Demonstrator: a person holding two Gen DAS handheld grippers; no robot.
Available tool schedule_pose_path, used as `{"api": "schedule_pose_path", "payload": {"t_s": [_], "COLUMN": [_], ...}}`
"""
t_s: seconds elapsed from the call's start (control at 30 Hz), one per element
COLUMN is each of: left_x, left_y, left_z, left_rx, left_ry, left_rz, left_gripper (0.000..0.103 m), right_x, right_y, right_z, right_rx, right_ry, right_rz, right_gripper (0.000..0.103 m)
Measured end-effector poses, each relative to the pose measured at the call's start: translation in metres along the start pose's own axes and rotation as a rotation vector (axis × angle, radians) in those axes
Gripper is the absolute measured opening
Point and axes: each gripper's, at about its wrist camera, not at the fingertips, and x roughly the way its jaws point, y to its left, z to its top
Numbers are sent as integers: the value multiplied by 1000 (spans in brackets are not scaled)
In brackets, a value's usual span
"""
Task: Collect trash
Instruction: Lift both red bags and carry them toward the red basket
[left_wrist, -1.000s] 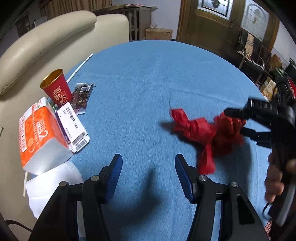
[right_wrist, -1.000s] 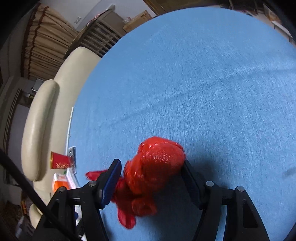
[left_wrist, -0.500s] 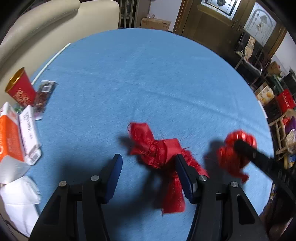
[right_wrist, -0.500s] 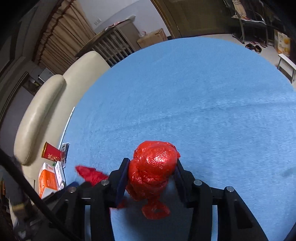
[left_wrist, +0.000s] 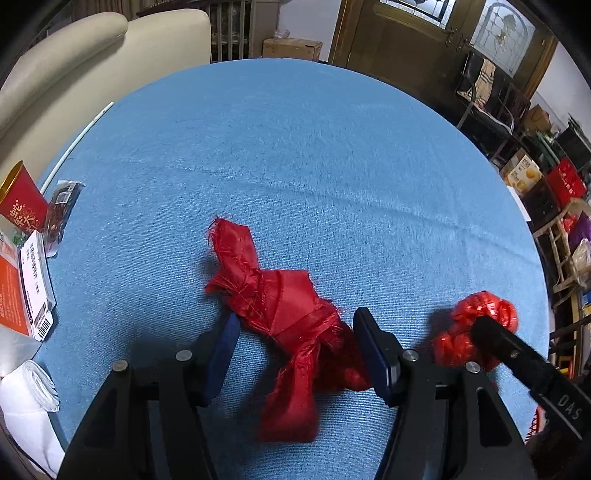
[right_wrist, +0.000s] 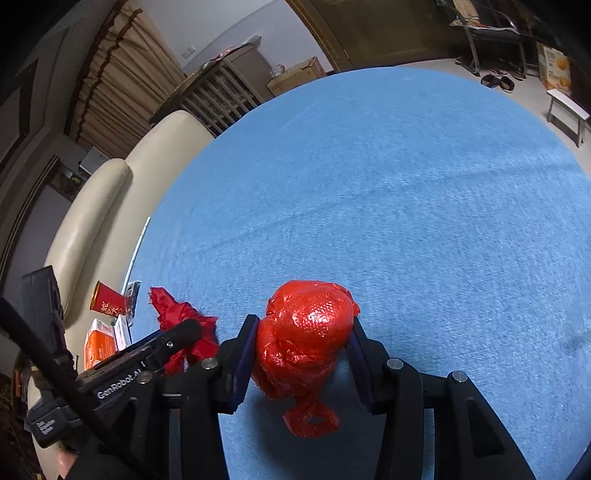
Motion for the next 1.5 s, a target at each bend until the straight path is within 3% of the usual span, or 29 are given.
{"api": "schedule_pose_path", "payload": {"t_s": [0.27, 0.57, 0.93, 1.5], "left_x": [-10, -50, -104, -160], "left_y": [-12, -23, -36, -53], "left_z": [-10, -25, -54, -92], "left_rx": [35, 108, 196, 265], "left_ry": [-45, -136, -255, -355], "left_rz": [-3, 33, 92, 107], "left_gripper": [50, 49, 49, 49], "right_x": [-11, -28, -78, -144], "right_y": [-14, -14, -8, 2], "right_z": [-8, -21, -42, -77], "right_rx": [19, 16, -18, -56], "right_ry": [-2, -14, -71, -149], "right_rz": [3, 13, 29, 33], "right_gripper": [49, 49, 49, 49]}}
